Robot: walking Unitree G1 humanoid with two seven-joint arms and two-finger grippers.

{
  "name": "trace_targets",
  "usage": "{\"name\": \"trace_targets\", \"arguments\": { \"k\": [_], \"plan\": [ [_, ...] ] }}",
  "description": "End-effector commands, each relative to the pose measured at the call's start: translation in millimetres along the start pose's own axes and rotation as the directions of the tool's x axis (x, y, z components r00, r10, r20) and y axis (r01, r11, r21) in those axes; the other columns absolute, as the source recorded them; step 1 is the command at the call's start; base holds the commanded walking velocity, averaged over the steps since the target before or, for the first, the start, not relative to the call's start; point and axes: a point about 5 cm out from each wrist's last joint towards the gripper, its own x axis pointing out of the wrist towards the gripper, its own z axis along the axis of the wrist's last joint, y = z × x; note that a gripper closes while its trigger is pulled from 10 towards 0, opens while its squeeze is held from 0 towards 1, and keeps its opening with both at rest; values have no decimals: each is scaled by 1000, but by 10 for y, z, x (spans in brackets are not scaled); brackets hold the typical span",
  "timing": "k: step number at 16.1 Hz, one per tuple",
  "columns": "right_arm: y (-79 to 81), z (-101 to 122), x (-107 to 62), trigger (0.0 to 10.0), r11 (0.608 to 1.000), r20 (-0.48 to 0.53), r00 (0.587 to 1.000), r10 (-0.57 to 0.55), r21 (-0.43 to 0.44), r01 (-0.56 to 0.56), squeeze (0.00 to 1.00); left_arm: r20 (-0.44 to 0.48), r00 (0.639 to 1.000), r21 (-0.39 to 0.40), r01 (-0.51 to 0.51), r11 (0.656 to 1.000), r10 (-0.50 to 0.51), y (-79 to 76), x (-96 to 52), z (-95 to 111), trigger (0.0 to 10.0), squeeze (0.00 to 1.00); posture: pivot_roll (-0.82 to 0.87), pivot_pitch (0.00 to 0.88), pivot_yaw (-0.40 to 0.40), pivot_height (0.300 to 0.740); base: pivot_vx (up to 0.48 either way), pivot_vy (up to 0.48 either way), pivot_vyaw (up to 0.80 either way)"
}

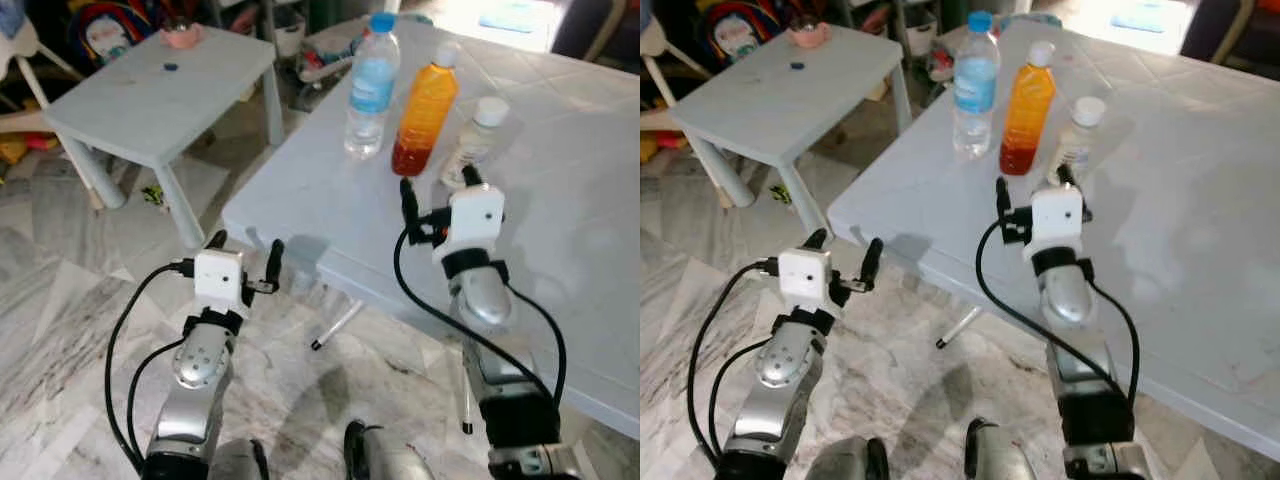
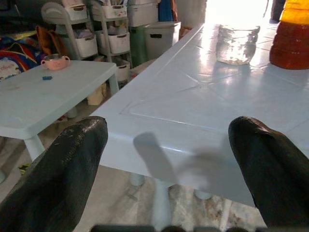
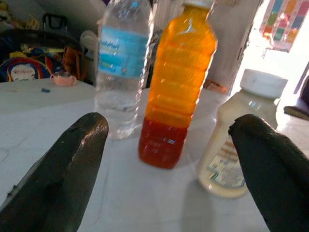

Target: Restocking fridge

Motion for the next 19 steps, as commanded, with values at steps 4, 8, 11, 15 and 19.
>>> {"name": "trace_targets", "arguments": {
  "k": [4, 8, 11, 15, 19],
  "plan": [
    [21, 164, 236, 10000, 999, 70, 997, 37, -6, -36, 0, -14, 1000, -3, -4, 1000, 3, 6, 8, -18, 10000, 0, 4, 116, 16, 740, 0, 0, 0],
    [-21, 340, 537, 10000, 996, 138, 988, 65, -66, -56, 0, -12, 1000, -12, -7, 1000, 7, 11, 3, -2, 10000, 0, 21, 122, 13, 740, 0, 0, 0],
    [-106, 426, 680, 10000, 996, 164, 986, 23, -85, -9, 0, -12, 1000, -9, -11, 1000, 11, 24, -17, 4, 10000, 0, 33, 131, 18, 740, 0, 0, 0],
    [-210, 522, 857, 10000, 995, 179, 983, -30, -84, 46, 0, -17, 1000, -2, -7, 1000, 7, 61, -44, 16, 10000, 0, 56, 146, 29, 740, 0, 0, 0],
    [-263, 638, 1037, 10000, 995, 187, 980, -66, -67, 79, 0, -27, 1000, 19, -5, 1000, 5, 112, -106, 29, 10000, 0, 92, 161, 42, 740, 0, 0, 0]
  ]
}}
